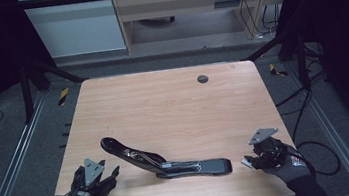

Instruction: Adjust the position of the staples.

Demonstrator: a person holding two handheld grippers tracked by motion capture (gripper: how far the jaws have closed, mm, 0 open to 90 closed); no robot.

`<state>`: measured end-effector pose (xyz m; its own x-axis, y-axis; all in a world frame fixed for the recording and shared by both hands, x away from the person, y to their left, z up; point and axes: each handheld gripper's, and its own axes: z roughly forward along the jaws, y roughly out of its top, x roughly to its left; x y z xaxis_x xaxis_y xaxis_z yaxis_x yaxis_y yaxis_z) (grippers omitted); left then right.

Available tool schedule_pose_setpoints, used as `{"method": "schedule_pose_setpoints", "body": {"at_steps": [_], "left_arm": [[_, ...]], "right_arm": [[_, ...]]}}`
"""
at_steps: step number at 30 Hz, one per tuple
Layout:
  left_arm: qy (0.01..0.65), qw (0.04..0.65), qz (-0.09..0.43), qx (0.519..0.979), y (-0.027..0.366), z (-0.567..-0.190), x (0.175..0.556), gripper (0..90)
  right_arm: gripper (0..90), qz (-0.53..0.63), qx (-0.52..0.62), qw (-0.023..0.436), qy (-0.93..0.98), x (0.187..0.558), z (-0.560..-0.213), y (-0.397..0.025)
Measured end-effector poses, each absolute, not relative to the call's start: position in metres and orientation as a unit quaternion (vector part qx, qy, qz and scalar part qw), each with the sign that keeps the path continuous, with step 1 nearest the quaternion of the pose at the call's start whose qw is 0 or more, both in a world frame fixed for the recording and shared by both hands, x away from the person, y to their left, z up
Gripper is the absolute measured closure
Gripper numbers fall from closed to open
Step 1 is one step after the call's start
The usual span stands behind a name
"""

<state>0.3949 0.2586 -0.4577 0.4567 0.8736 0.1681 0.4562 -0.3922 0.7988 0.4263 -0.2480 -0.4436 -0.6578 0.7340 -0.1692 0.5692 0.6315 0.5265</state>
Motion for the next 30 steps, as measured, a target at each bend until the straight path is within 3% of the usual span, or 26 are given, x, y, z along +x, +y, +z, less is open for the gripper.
{"method": "schedule_pose_setpoints", "body": {"at_steps": [1,2,3,5,17,30], "left_arm": [[0.427,0.349,0.299,0.779,0.259,-0.458,0.395,44.8],[0.427,0.349,0.299,0.779,0.259,-0.458,0.395,44.8],[0.427,0.349,0.299,0.779,0.259,-0.458,0.395,44.8],[0.427,0.349,0.299,0.779,0.259,-0.458,0.395,44.8],[0.427,0.348,0.299,0.779,0.259,-0.458,0.395,44.8],[0.428,0.348,0.299,0.779,0.258,-0.458,0.396,44.8]], "right_arm": [[55.1,0.219,0.368,0.186,0.885,0.427,-0.444,-0.248],[70.7,0.224,0.363,0.136,0.894,0.43,-0.444,-0.249],[63.9,0.224,0.367,0.093,0.898,0.433,-0.446,-0.249],[60.6,0.205,0.362,0.121,0.901,0.432,-0.449,-0.246],[77.2,0.193,0.341,0.113,0.913,0.435,-0.452,-0.239],[75.6,0.184,0.349,0.095,0.914,0.438,-0.461,-0.237]]}}
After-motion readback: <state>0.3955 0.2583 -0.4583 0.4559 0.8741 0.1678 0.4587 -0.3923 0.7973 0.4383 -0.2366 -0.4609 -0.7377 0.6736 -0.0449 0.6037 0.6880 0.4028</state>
